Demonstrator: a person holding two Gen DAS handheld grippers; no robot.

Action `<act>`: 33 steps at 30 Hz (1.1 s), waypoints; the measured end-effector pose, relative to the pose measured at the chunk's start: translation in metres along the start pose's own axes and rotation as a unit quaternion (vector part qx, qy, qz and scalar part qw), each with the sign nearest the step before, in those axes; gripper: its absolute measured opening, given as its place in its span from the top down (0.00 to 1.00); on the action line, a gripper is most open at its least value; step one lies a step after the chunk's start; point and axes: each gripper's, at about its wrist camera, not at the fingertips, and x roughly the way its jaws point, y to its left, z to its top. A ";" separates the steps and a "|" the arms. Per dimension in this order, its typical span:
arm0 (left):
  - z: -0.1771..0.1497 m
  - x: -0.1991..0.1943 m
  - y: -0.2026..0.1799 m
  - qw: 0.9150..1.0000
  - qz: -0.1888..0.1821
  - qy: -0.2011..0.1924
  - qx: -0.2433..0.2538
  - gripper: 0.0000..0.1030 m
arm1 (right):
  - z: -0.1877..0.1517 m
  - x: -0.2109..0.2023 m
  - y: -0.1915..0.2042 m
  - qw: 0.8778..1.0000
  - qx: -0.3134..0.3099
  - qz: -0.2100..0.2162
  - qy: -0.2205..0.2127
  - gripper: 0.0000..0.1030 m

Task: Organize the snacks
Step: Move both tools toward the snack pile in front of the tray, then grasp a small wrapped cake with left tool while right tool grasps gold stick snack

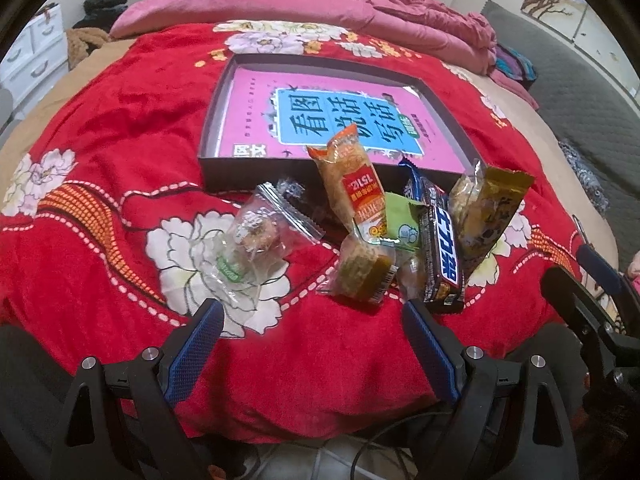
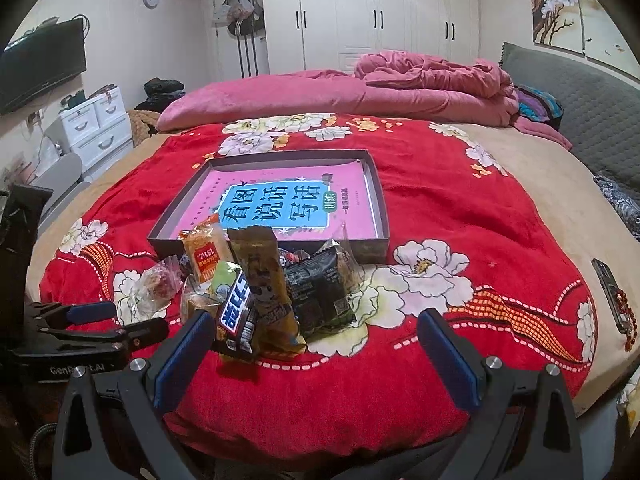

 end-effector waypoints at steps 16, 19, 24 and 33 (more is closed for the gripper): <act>0.006 0.024 -0.012 0.999 -0.008 0.025 0.033 0.32 | 0.011 0.022 0.005 1.000 -0.010 0.011 0.005 0.09; 0.007 0.028 -0.016 0.999 -0.013 0.028 0.037 0.32 | 0.014 0.025 0.009 1.000 -0.017 0.018 0.006 0.14; 0.009 0.033 -0.017 0.999 -0.014 0.035 0.036 0.32 | 0.020 0.033 0.018 0.999 -0.035 0.027 0.007 0.27; 0.012 0.041 -0.013 0.999 -0.017 0.034 0.025 0.32 | 0.026 0.047 0.032 0.997 -0.060 0.042 0.019 0.54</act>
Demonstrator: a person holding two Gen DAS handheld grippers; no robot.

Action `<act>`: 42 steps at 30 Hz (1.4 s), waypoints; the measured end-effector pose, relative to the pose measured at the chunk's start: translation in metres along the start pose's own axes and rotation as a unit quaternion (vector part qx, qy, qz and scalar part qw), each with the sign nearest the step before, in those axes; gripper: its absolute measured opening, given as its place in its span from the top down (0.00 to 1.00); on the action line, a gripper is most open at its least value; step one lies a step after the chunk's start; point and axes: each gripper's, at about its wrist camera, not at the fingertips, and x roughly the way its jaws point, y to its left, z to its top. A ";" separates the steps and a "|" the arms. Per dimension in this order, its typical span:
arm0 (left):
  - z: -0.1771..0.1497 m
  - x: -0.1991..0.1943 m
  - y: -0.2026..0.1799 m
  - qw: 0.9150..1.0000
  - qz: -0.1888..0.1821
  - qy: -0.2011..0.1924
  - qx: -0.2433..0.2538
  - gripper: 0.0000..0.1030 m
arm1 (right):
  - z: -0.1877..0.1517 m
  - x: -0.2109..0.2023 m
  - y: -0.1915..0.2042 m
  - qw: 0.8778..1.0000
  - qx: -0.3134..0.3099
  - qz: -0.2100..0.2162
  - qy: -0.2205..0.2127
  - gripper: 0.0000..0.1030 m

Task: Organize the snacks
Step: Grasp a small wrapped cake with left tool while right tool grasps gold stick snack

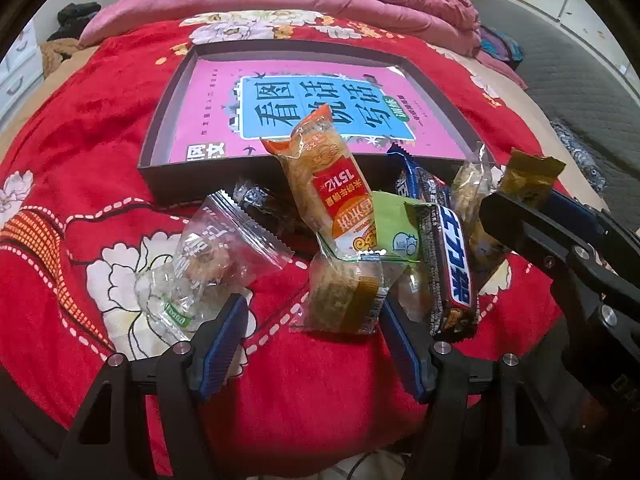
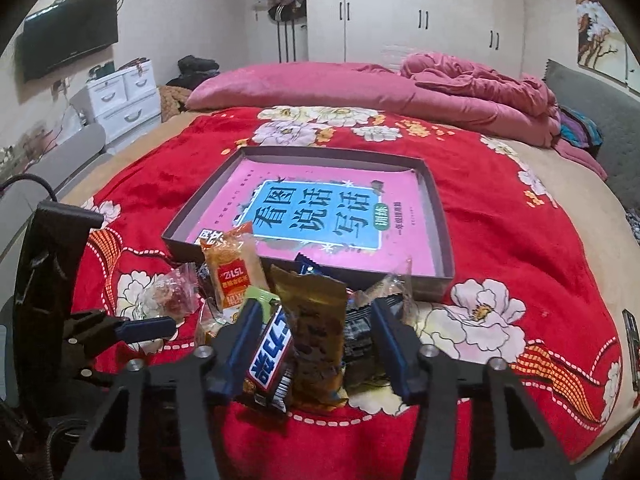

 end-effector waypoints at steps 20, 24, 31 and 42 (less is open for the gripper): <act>0.005 0.006 -0.004 0.999 -0.034 -0.002 0.005 0.66 | 0.003 -0.004 -0.019 0.999 0.032 0.037 -0.013 0.77; 0.006 -0.001 -0.002 0.999 -0.045 -0.007 0.001 0.66 | 0.005 -0.009 -0.021 0.998 0.038 0.042 -0.022 0.78; 0.012 -0.025 0.001 0.997 -0.071 -0.033 -0.010 0.66 | 0.015 -0.022 -0.030 0.996 0.058 0.056 -0.042 0.78; 0.035 -0.051 0.025 0.993 -0.076 -0.078 -0.038 0.66 | 0.042 -0.038 -0.052 0.991 0.087 0.052 -0.085 0.79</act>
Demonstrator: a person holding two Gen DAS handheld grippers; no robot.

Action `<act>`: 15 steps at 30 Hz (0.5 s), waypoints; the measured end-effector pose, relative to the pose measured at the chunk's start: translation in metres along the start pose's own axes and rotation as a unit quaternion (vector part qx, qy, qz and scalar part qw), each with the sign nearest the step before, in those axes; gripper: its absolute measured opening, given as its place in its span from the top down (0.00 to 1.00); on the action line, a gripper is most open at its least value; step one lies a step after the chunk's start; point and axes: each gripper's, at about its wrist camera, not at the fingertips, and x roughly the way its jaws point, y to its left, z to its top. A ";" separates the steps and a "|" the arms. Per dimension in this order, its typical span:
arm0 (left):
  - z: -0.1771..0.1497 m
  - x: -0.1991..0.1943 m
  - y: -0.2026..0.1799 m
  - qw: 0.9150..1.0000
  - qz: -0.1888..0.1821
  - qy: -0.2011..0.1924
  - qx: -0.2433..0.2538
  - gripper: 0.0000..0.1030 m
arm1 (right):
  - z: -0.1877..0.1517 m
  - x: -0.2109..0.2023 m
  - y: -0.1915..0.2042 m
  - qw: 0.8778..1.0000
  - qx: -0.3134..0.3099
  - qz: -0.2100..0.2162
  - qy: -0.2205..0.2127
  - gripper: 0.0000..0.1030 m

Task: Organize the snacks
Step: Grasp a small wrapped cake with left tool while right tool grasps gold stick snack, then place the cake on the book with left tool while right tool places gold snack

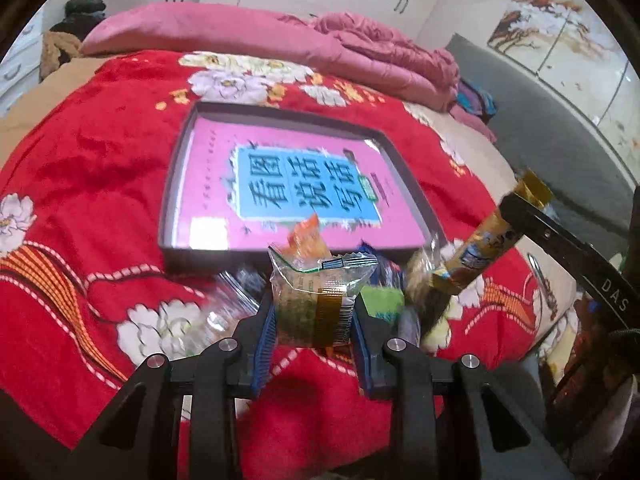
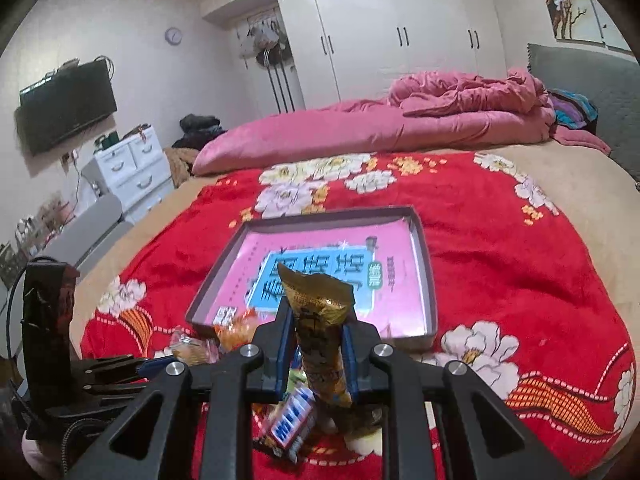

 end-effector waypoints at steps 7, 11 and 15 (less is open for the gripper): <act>0.023 -0.005 0.022 0.999 0.005 -0.024 -0.029 0.66 | 0.016 0.006 -0.013 0.999 0.023 -0.012 -0.018 0.79; 0.038 -0.001 0.033 0.998 0.011 -0.035 -0.041 0.66 | 0.022 0.015 -0.020 0.999 0.034 -0.020 -0.022 0.79; 0.053 0.010 0.044 0.998 0.020 -0.042 -0.050 0.66 | 0.028 0.026 -0.026 0.999 0.038 -0.030 -0.023 0.79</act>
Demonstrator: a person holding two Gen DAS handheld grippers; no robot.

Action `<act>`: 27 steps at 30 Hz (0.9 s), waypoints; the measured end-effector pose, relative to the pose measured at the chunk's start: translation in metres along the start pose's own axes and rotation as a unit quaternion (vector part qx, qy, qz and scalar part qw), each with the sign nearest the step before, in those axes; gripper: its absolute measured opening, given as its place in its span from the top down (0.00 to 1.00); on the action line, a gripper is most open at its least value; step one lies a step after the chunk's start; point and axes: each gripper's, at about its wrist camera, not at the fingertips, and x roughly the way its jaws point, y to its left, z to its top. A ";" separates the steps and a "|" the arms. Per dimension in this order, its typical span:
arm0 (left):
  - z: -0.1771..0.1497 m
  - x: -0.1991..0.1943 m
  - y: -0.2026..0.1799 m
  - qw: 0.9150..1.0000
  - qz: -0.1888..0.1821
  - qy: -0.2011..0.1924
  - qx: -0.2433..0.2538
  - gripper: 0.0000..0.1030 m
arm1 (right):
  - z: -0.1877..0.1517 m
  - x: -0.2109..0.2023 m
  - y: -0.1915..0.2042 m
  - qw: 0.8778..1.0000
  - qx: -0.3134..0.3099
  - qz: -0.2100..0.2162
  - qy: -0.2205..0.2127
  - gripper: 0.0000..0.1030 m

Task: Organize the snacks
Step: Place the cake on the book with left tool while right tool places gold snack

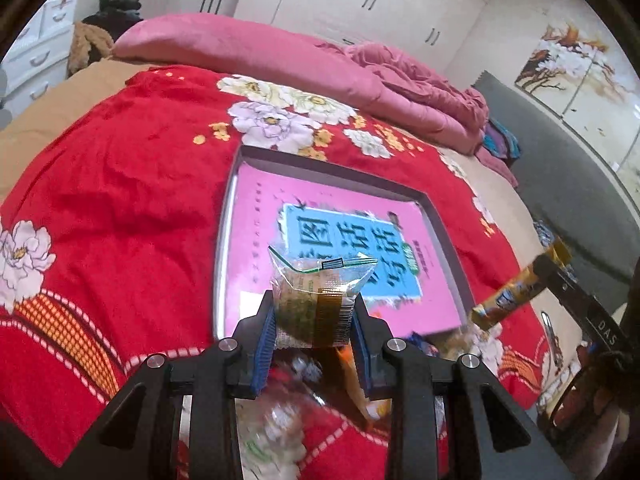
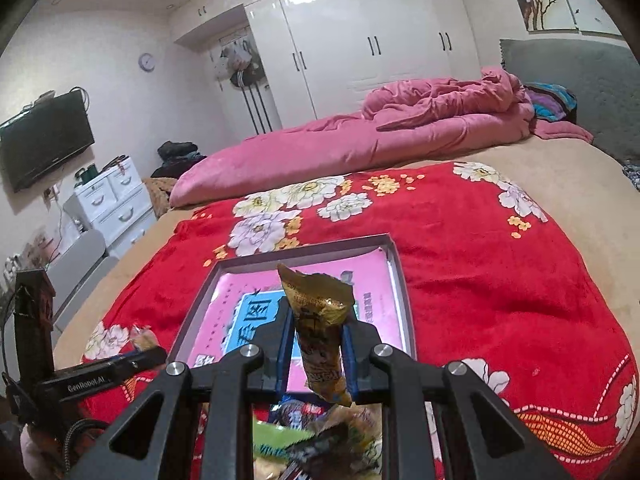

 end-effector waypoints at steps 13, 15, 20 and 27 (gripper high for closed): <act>0.014 0.049 0.012 1.000 0.011 0.025 0.011 0.66 | 0.001 0.048 -0.019 0.999 0.002 -0.027 0.030 0.79; 0.013 0.053 0.013 0.999 0.010 0.030 0.010 0.66 | -0.001 0.053 -0.020 0.999 0.001 -0.028 0.035 0.79; 0.009 0.060 0.011 0.999 0.015 0.035 0.017 0.66 | -0.005 0.066 -0.022 0.998 0.001 -0.032 0.045 0.79; 0.004 0.068 0.010 0.999 0.019 0.042 0.024 0.66 | -0.002 0.081 -0.023 0.998 0.001 -0.028 0.054 0.79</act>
